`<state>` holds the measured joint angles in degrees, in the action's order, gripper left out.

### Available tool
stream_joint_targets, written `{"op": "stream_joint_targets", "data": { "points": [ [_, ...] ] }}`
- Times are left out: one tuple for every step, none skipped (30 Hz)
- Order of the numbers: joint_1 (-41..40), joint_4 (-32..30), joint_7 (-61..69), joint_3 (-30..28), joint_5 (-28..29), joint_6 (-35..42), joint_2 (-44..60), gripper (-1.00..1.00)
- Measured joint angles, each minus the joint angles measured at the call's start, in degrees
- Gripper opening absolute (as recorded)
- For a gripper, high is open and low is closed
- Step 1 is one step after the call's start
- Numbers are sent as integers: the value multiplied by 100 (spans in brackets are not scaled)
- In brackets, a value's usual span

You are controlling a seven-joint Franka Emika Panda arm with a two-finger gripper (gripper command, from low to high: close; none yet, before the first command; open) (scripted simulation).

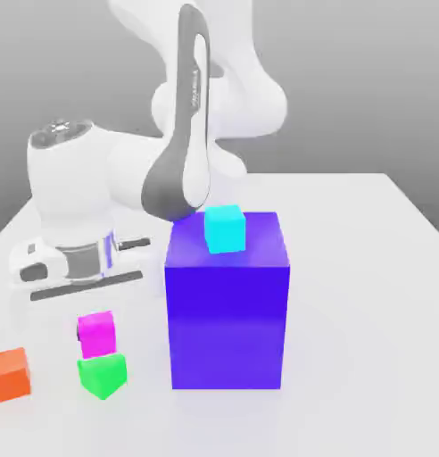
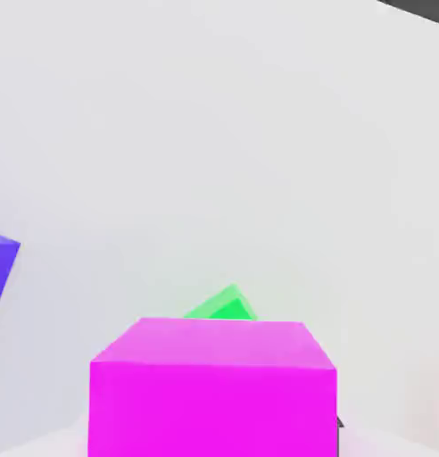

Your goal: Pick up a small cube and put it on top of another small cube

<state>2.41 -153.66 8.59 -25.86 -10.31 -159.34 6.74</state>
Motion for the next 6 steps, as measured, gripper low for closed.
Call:
{"op": "stream_joint_targets", "data": {
  "points": [
    [5,-4,75,16,-108,-75,83,-100],
    [-30,-9,151,71,-213,-154,166,-100],
    [-66,-16,229,127,-316,-235,250,-100],
    [-119,-24,291,198,-405,-320,334,-100],
    [-151,-30,344,244,-480,-379,393,100],
    [-152,-30,344,244,-480,-379,393,100]
  ]
}}
